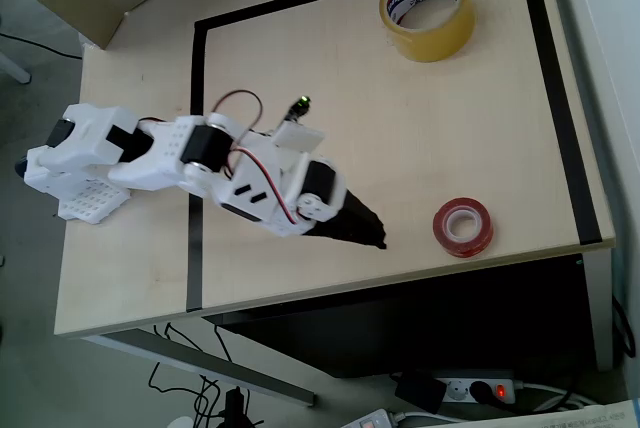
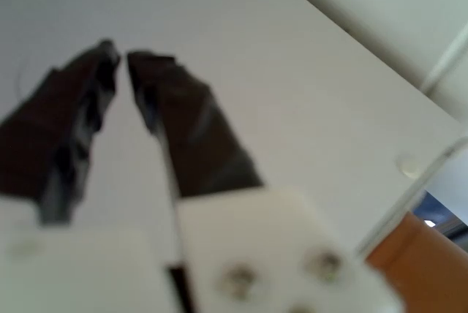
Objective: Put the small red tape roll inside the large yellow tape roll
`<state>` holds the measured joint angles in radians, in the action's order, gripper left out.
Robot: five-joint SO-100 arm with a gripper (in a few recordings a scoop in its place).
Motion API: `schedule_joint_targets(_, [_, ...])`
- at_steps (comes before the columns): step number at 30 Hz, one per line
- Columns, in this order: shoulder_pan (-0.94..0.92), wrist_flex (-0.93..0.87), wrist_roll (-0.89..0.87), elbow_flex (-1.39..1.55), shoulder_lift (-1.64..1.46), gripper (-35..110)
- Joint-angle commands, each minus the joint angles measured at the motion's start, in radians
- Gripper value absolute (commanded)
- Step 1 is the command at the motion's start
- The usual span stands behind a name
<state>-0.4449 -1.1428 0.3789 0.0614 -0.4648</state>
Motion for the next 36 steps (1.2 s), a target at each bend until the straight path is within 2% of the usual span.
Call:
schedule_joint_targets(1, [0.008,0.057,0.006,-0.117,-0.031,0])
schedule_joint_targets(5, [0.026,0.066,0.003,-0.206,0.055,0])
schedule_joint_targets(19, [0.071,0.225,0.002,-0.198,0.133,0])
schedule_joint_targets(36, [0.074,0.563,0.006,-0.072,0.196,0])
